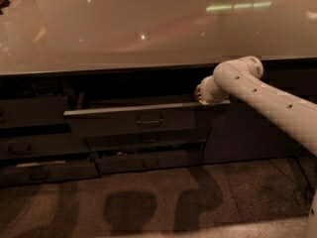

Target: Open top drawer

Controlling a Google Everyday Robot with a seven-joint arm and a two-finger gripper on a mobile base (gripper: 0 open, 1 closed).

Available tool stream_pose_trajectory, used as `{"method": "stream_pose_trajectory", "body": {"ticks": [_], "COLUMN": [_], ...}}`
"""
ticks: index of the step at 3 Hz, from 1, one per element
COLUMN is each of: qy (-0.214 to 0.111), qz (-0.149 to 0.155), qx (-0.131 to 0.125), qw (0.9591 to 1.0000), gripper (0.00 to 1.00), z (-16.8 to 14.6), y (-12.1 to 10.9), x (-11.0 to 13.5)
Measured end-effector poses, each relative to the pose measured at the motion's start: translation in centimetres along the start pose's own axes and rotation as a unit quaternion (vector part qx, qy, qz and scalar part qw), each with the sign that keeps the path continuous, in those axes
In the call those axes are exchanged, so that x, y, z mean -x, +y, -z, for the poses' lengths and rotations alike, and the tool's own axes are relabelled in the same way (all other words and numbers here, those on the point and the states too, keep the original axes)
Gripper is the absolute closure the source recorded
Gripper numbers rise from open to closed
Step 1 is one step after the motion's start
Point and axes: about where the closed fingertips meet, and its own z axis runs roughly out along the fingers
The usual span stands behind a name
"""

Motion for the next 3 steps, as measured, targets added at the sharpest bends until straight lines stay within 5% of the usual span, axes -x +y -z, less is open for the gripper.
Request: {"method": "stream_pose_trajectory", "body": {"ticks": [1,2,3], "qy": [0.000,0.008,0.008], "qz": [0.000,0.011,0.011], "qx": [0.000,0.007,0.007], "qw": [1.0000,0.9999,0.9999], "gripper": [0.36,0.11,0.00], "z": [0.0,0.5,0.6], "y": [-0.1,2.3,2.3], "x": [0.0,0.7,0.7]}}
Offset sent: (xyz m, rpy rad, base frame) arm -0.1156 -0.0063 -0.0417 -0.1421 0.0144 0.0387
